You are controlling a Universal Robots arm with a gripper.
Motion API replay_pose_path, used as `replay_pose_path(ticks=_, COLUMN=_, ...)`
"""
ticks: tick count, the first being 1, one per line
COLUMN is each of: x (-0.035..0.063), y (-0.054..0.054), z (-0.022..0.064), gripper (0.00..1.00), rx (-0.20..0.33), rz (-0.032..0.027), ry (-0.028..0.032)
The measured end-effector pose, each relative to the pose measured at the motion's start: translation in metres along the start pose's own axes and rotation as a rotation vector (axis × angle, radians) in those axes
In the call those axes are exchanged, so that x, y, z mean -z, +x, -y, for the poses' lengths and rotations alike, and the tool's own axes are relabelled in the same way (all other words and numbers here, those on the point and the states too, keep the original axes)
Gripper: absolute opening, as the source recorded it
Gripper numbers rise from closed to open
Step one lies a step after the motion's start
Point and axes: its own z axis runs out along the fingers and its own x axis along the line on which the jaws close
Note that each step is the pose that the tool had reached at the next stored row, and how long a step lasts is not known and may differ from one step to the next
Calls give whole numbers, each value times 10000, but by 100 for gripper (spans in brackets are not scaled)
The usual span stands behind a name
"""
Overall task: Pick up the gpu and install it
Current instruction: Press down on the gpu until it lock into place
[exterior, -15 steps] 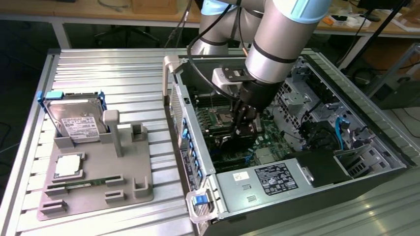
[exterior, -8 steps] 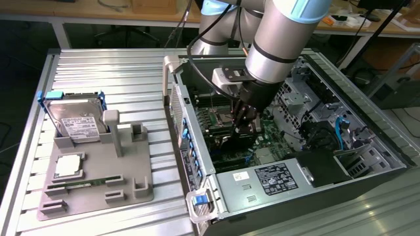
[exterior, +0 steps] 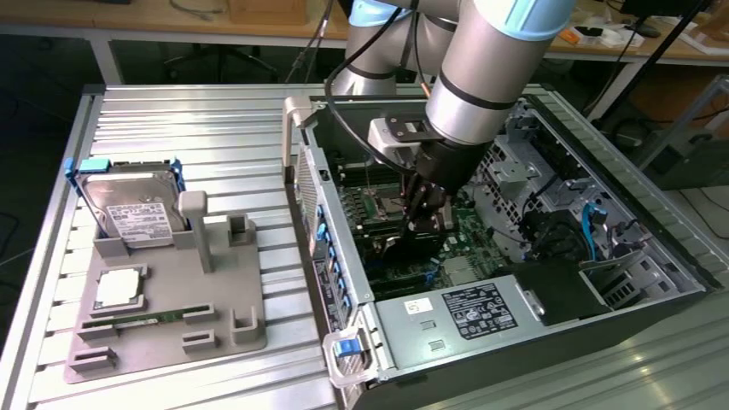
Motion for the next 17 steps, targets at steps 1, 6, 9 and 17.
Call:
replay_pose_path(ticks=1, x=0, y=0, z=-1, gripper=11, rx=0, rz=0, ry=0)
replay_pose_path(ticks=6, x=-2, y=-1, z=-42, gripper=11, rx=0, rz=0, ry=0)
replay_pose_path(ticks=9, x=-3, y=-5, z=-82, gripper=11, rx=-1, rz=0, ry=0)
replay_pose_path(ticks=17, x=-9, y=-36, z=-225, gripper=11, rx=0, rz=-1, ry=-1)
